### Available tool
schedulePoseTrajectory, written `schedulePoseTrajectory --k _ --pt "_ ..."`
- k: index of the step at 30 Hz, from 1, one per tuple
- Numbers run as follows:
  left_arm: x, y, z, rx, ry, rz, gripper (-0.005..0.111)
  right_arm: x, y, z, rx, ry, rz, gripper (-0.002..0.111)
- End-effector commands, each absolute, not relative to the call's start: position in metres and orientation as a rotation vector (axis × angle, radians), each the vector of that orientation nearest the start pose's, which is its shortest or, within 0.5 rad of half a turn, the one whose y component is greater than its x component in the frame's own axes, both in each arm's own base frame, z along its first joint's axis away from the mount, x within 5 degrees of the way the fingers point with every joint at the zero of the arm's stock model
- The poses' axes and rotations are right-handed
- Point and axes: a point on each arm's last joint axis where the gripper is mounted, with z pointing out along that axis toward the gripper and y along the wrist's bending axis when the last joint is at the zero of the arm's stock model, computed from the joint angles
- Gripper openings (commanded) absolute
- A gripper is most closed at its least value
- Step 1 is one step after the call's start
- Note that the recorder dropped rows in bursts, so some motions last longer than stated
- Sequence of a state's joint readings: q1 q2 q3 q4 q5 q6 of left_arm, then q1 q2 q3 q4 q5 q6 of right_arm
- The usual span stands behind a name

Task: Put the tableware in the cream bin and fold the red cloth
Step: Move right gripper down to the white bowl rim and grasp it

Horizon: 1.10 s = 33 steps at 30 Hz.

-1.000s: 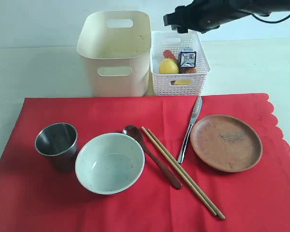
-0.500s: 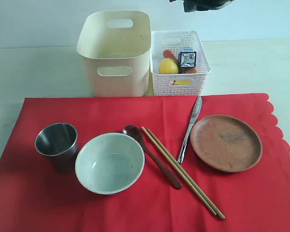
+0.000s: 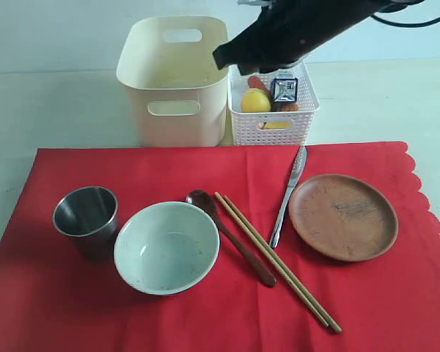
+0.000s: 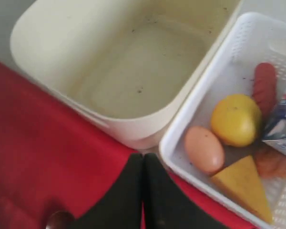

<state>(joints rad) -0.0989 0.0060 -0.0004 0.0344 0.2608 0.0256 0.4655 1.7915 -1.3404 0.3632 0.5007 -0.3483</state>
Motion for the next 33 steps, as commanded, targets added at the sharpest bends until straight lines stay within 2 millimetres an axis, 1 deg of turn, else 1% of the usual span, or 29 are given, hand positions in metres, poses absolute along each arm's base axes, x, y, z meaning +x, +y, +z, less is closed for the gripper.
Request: schedulePoseTrajectory --k 1,4,9,13,16,23,28,33 --pt "0.055 -0.005 0.19 0.133 1.735 -0.025 0.003 0.334 0.216 0.247 -0.782 2.285 0.407 0.0" --pt "0.055 -0.005 0.19 0.133 1.735 -0.025 0.003 0.321 0.23 0.24 -0.843 2.264 0.411 0.0" --pt "0.055 -0.005 0.19 0.133 1.735 -0.025 0.003 0.3 0.251 0.232 -0.993 2.219 0.411 0.0" --pt "0.055 -0.005 0.19 0.133 1.735 -0.025 0.003 0.287 0.265 0.231 -1.084 2.183 0.419 0.0" --pt "0.055 -0.005 0.19 0.133 1.735 -0.025 0.003 0.282 0.271 0.231 -1.105 2.17 0.426 0.0" --pt "0.055 -0.005 0.19 0.133 1.735 -0.025 0.003 0.282 0.271 0.23 -1.109 2.172 0.424 0.0" --pt "0.055 -0.005 0.19 0.133 1.735 -0.025 0.003 0.278 0.269 0.226 -1.151 2.217 0.426 0.0" --pt "0.055 -0.005 0.19 0.133 1.735 -0.025 0.003 0.27 0.262 0.209 -1.21 2.262 0.403 0.0"
